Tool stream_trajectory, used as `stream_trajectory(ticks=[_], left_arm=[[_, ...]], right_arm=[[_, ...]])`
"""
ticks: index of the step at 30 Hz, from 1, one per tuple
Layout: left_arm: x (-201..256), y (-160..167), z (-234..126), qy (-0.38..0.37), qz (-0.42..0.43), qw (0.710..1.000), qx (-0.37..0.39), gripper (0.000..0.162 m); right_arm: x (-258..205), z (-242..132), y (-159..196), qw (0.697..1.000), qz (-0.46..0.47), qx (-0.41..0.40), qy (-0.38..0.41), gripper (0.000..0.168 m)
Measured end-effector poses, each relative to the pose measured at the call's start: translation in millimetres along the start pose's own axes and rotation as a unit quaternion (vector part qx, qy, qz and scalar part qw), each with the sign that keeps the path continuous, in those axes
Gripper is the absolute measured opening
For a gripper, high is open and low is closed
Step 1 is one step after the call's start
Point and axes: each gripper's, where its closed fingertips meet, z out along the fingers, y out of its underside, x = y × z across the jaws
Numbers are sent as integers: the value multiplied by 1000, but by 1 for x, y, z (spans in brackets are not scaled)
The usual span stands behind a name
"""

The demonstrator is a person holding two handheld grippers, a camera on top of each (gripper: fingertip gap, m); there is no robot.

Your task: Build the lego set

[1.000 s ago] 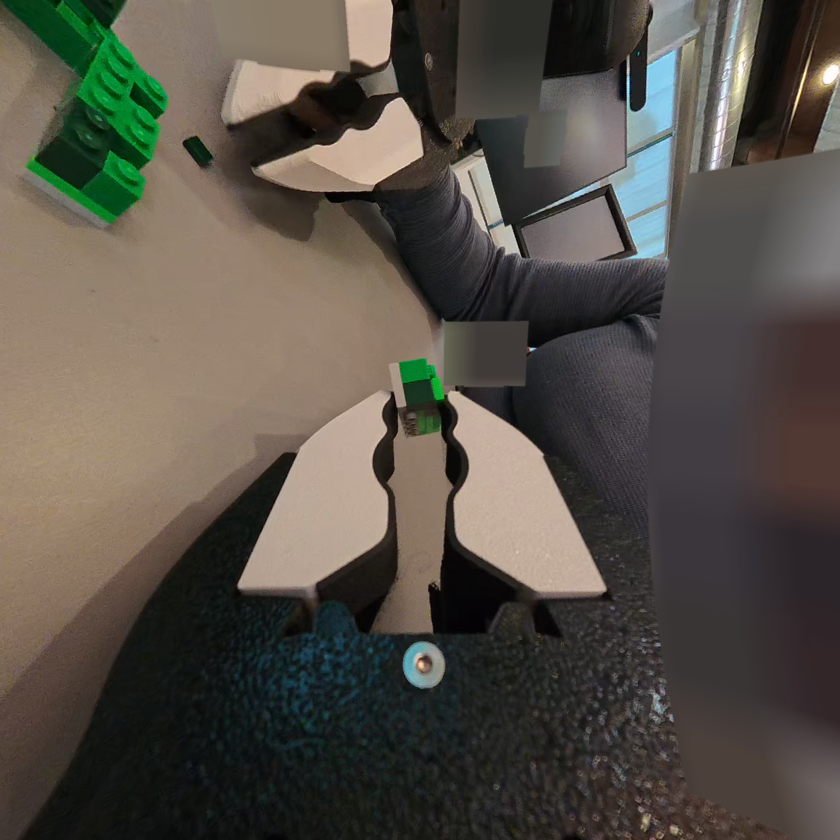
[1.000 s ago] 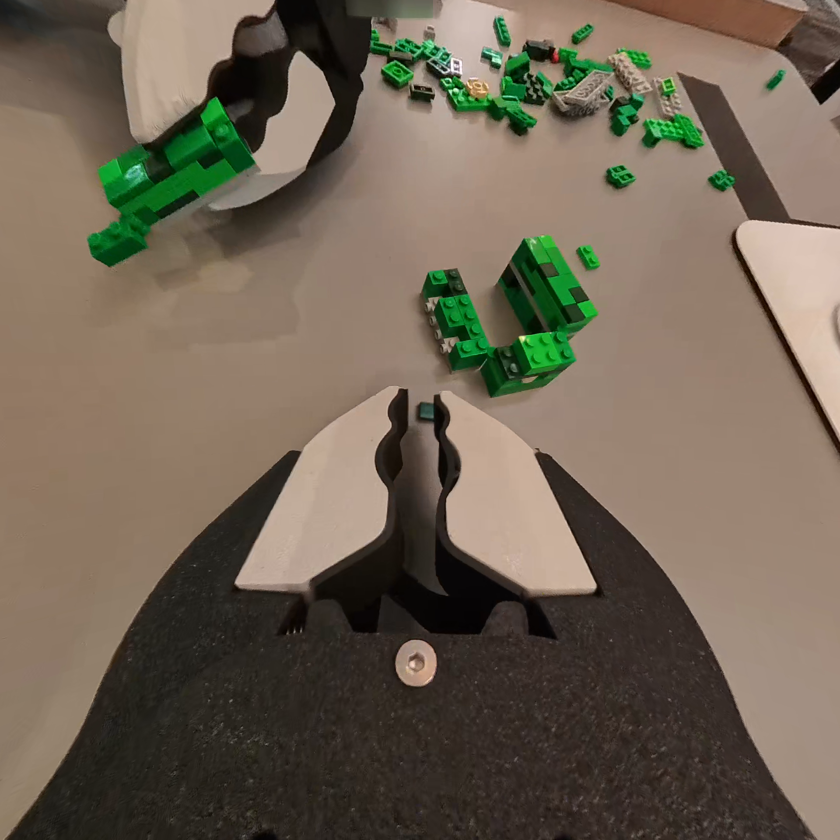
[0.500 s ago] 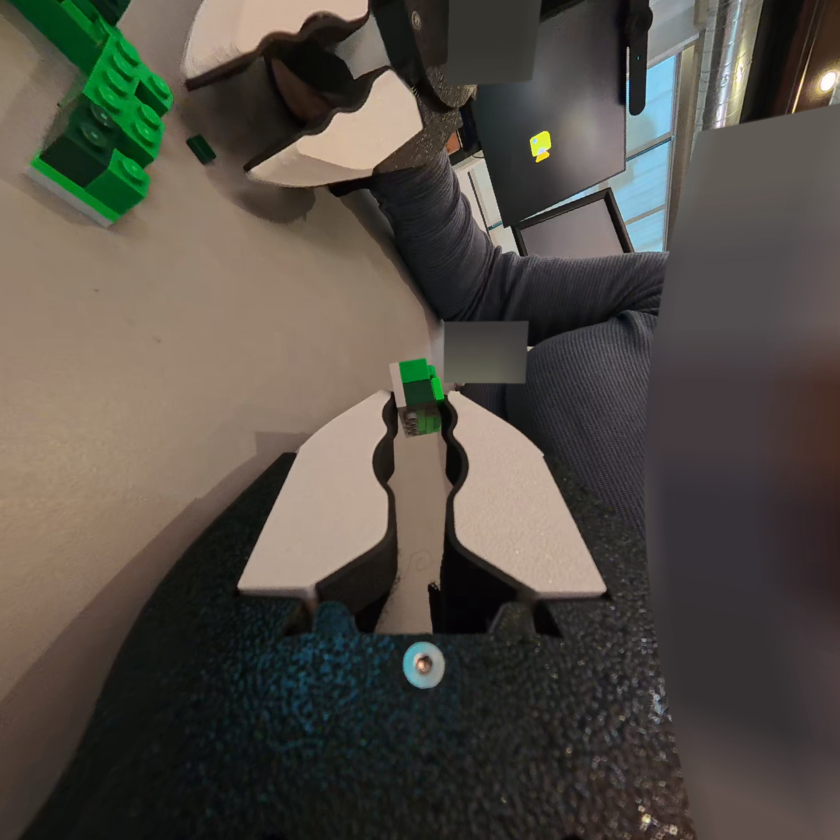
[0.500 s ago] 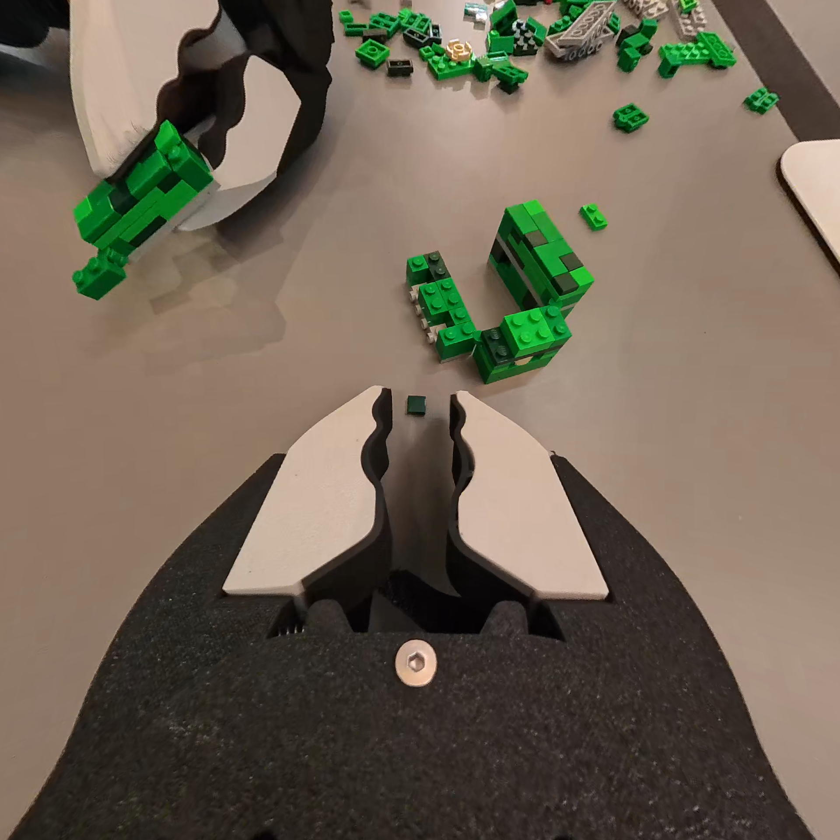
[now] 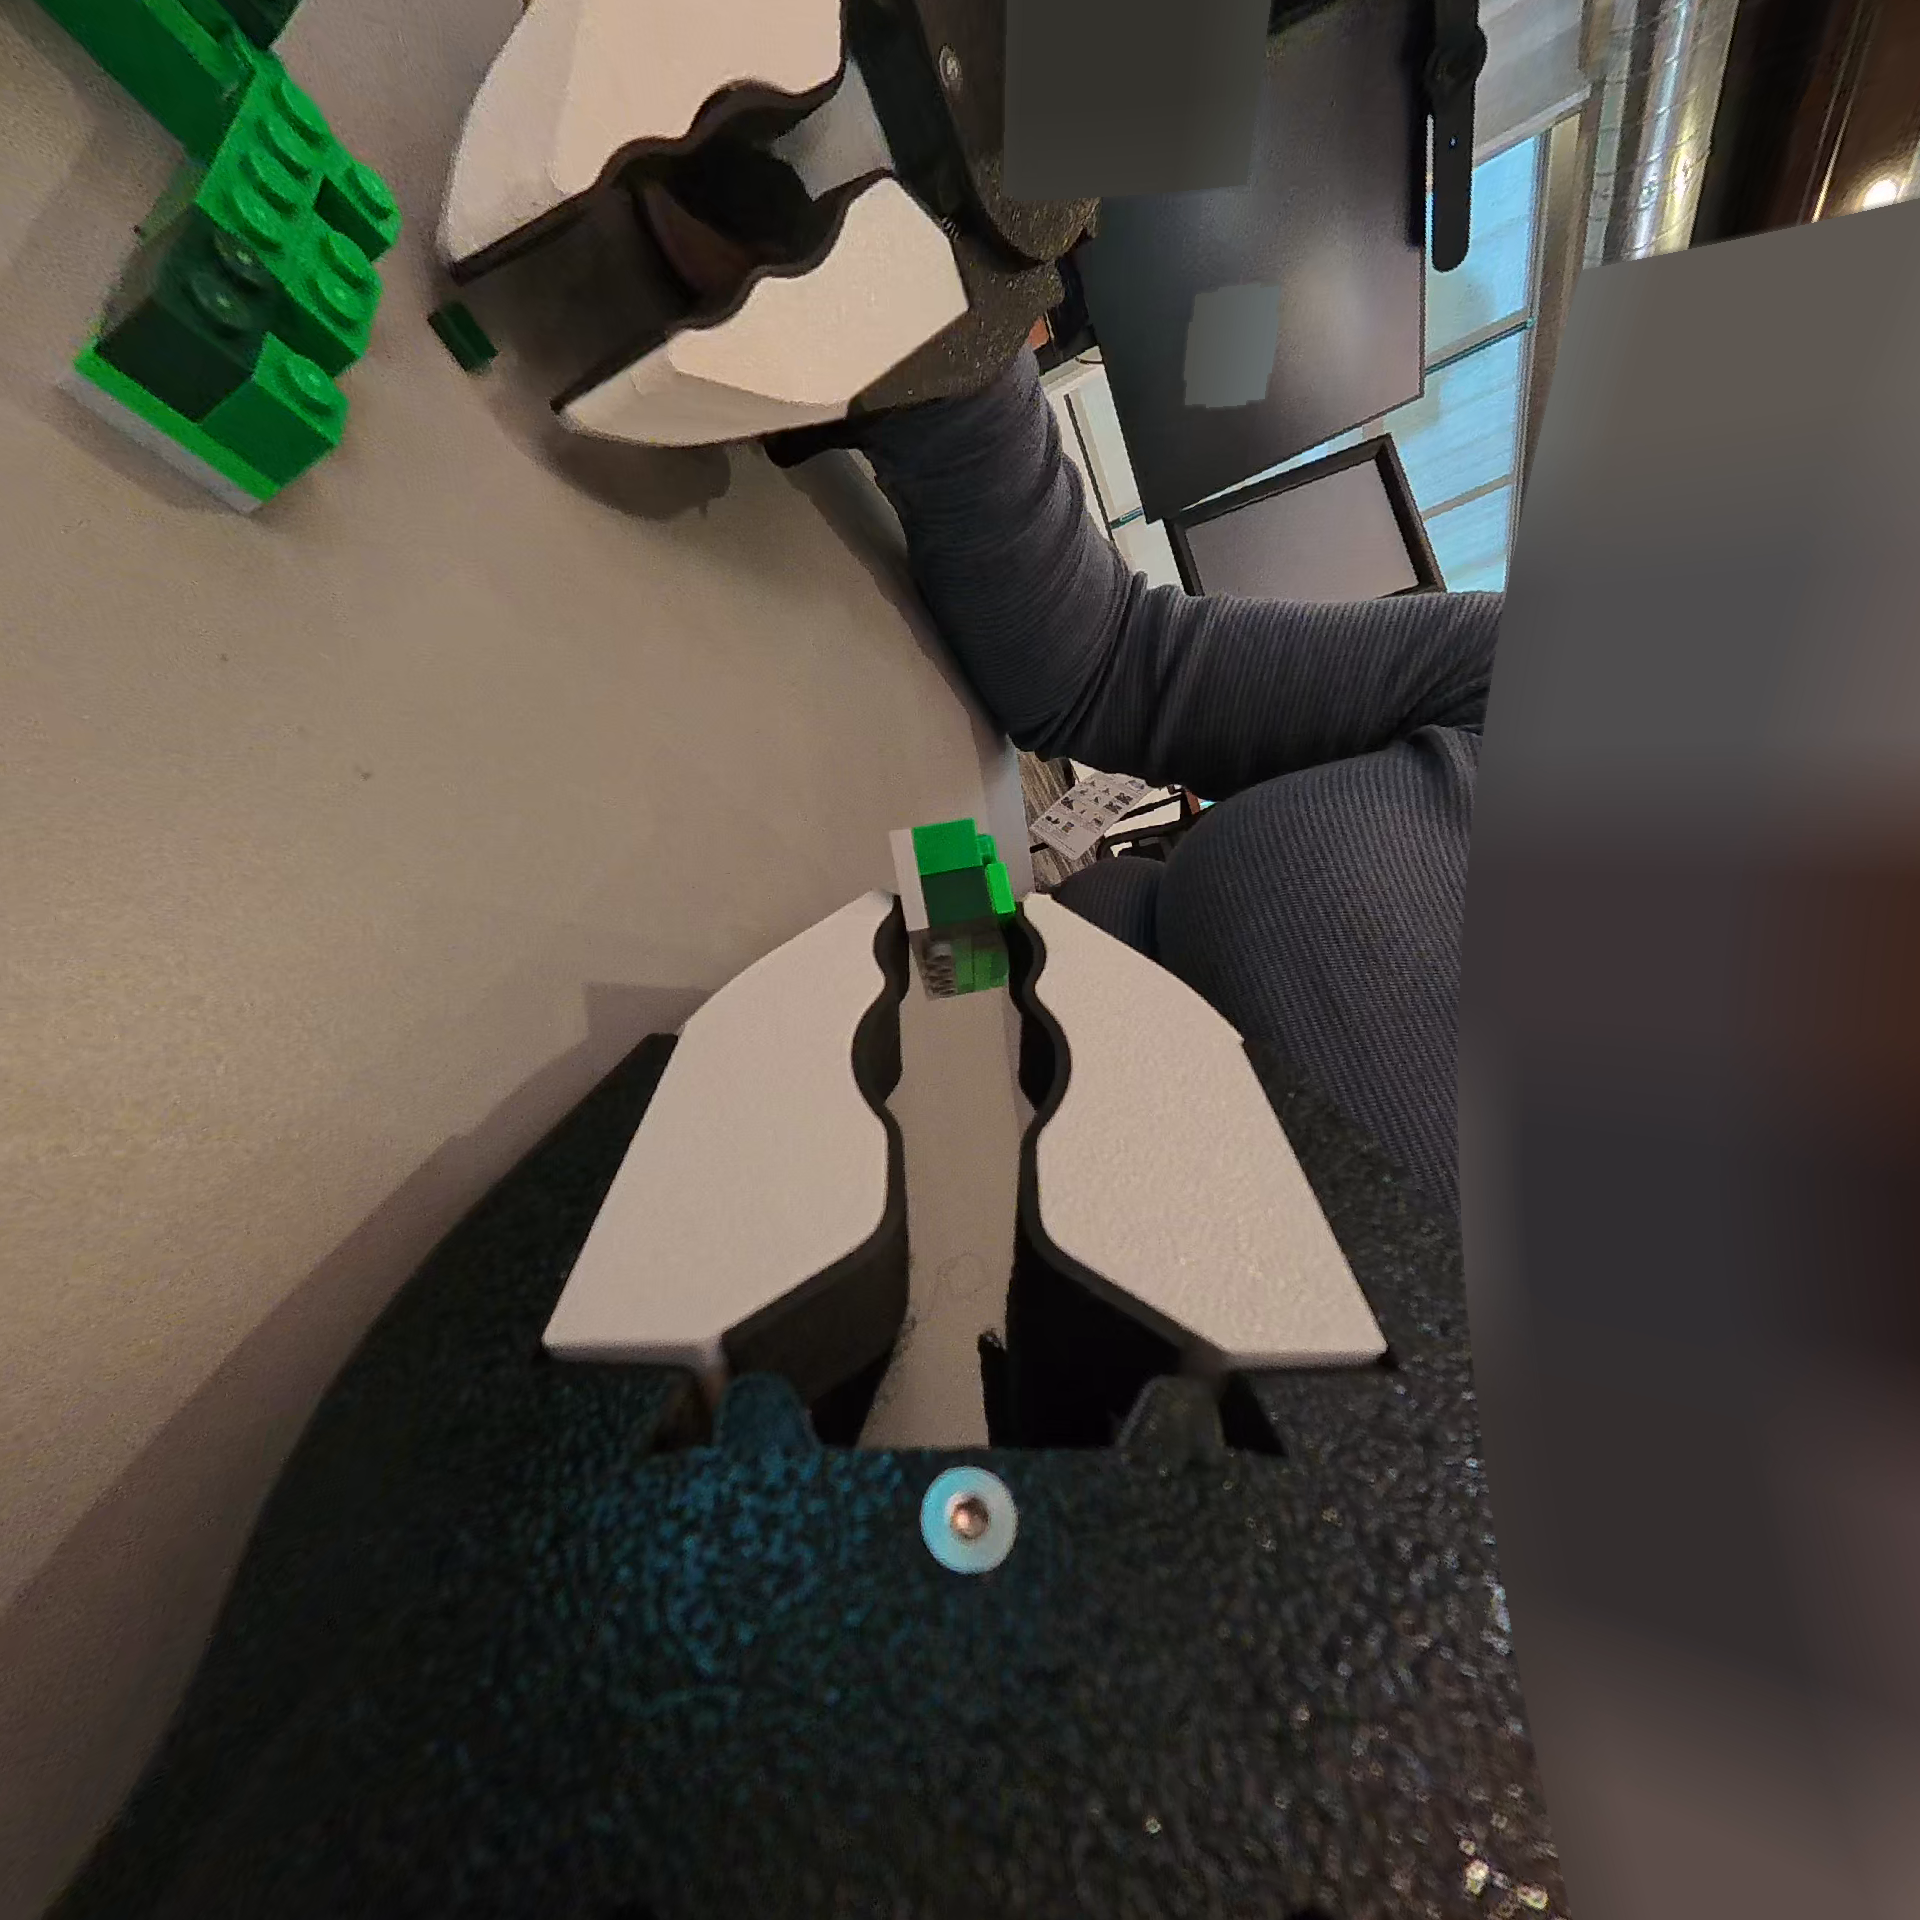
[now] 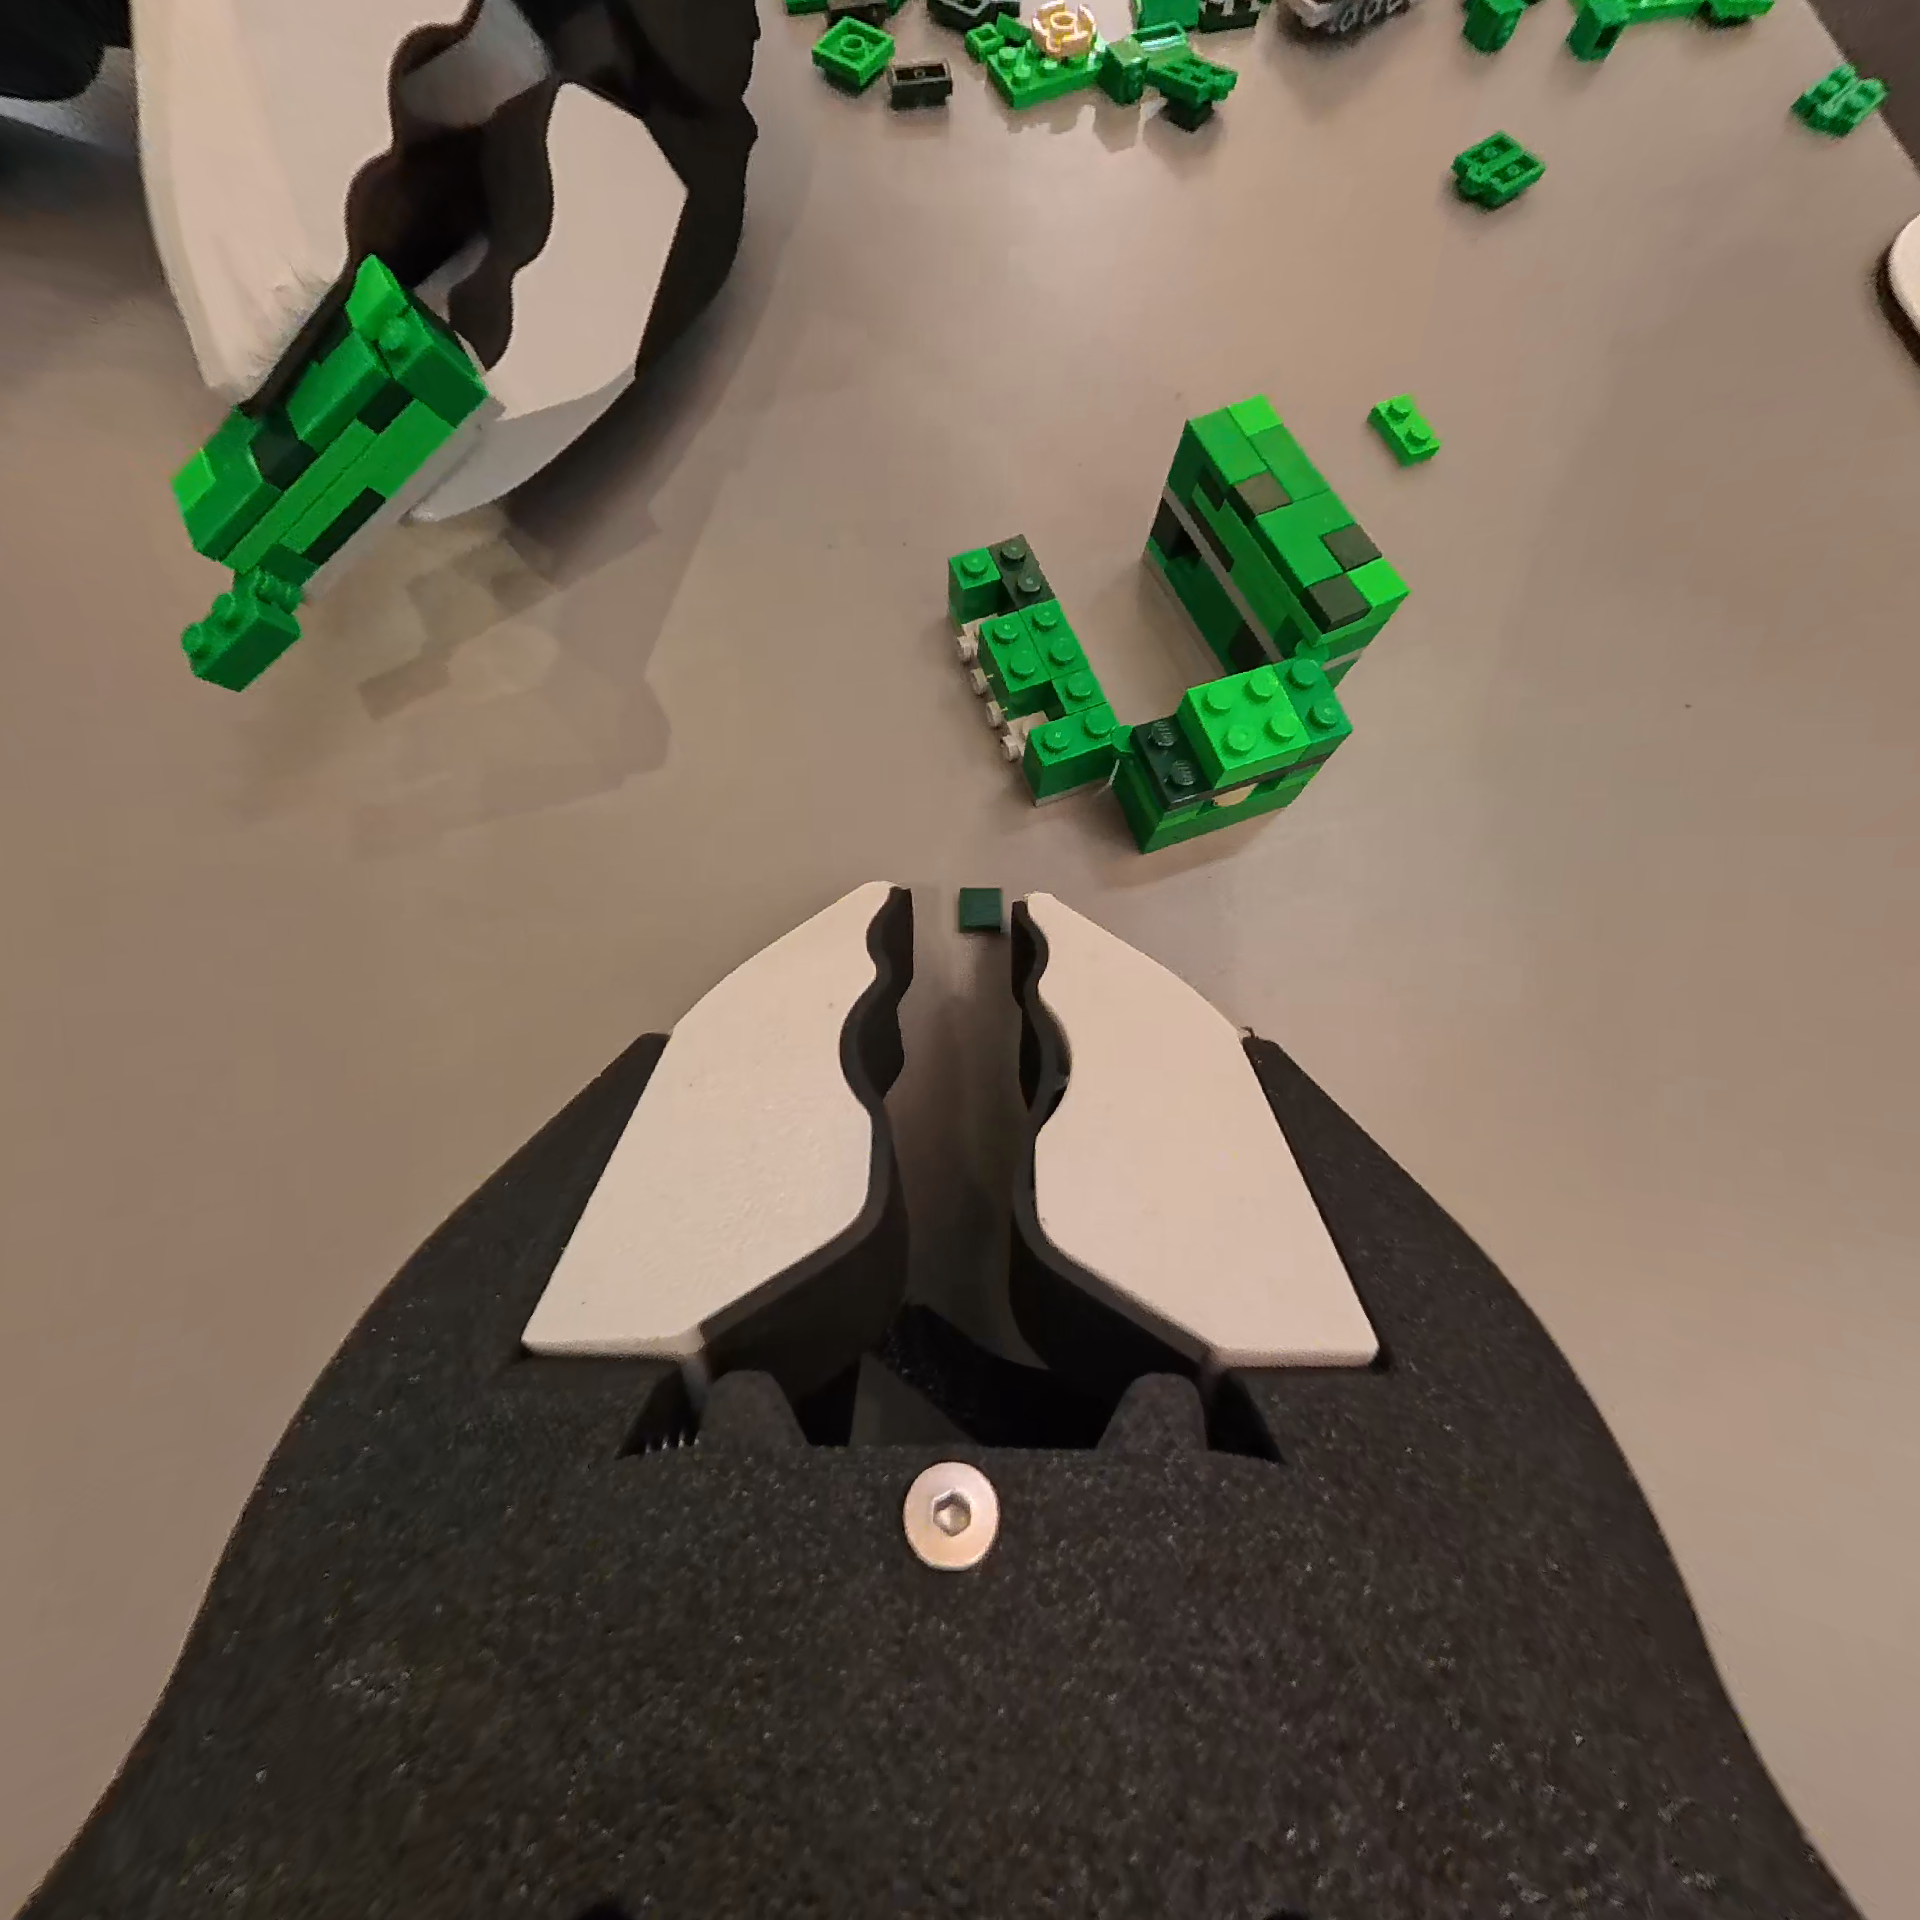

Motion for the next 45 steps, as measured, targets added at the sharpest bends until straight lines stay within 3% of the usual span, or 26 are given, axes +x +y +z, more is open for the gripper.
stream_trajectory(ticks=[6,18,23,28,39,45], left_arm=[[0,0,0,1,-1,1000,-1,18],[0,0,1,1,-3,1000,-2,18],[-1,0,1,-1,-4,1000,-2,18],[-1,1,1,0,-4,1000,-3,18],[6,2,-2,25,-4,1000,0,17],[10,-31,-34,26,33,992,117,17]], right_arm=[[2,0,0,999,26,-9,-16,14],[0,3,4,993,-8,-117,-29,7],[-41,1,-40,992,-78,-27,-91,6],[-77,2,-78,978,-188,8,-92,0],[-63,11,-54,981,-175,-35,-70,0],[-94,-17,-70,985,-163,-8,-63,2]])
